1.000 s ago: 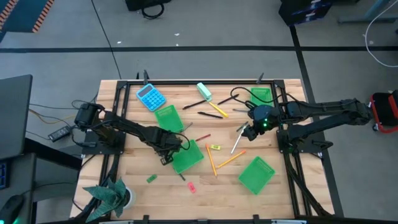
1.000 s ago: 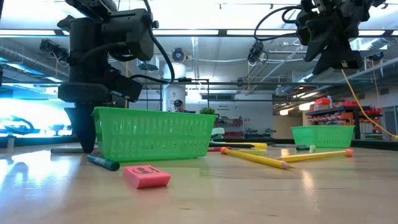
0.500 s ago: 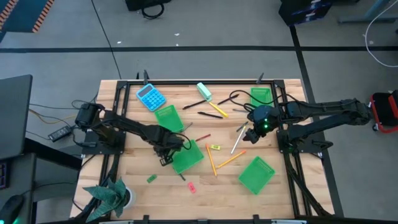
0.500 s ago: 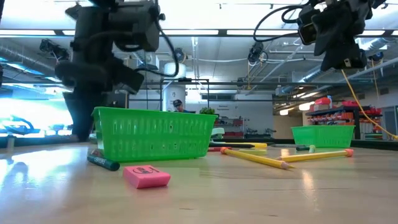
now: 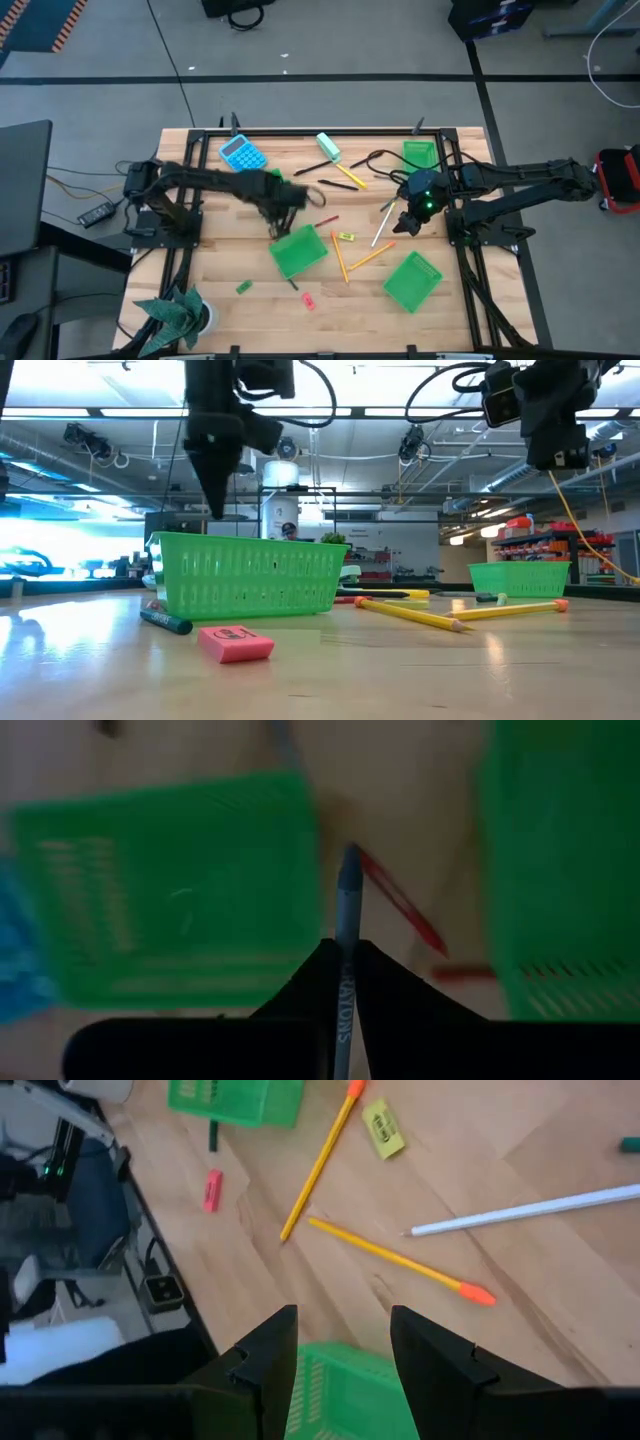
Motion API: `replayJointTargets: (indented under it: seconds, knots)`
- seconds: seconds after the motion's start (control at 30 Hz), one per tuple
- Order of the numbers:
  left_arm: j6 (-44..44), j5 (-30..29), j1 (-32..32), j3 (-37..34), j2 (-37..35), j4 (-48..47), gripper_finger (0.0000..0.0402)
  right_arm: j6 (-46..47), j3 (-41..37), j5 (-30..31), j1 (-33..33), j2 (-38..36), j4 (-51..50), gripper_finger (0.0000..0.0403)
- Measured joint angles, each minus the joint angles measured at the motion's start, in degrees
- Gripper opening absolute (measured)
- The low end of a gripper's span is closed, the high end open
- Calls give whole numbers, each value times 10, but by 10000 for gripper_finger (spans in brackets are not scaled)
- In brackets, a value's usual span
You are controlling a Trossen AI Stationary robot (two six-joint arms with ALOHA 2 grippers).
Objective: Sort crayons/erasers/pens/pencils in bins
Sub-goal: Put the bottom gray crayon into the top left green bin
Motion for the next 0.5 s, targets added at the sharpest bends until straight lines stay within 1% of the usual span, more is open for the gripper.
replayJointTargets:
  seconds: [0.07, 0.17, 0.27, 0.33, 0.5]
  knots:
    - [13, -12, 30, 6, 0, 3, 36, -6, 0, -4, 0, 0, -2, 168]
    - [17, -13, 77, 6, 0, 18, 34, -6, 0, -1, 0, 0, -7, 168]
    - [40, -14, 116, 7, 3, 41, 30, -5, 0, 11, 0, 0, -7, 168]
    - [44, -14, 142, 6, 6, 39, 31, -3, 0, 23, 0, 0, -6, 168]
    - [-5, -10, 190, 5, 26, 32, 42, -12, 0, 59, 0, 0, -13, 168]
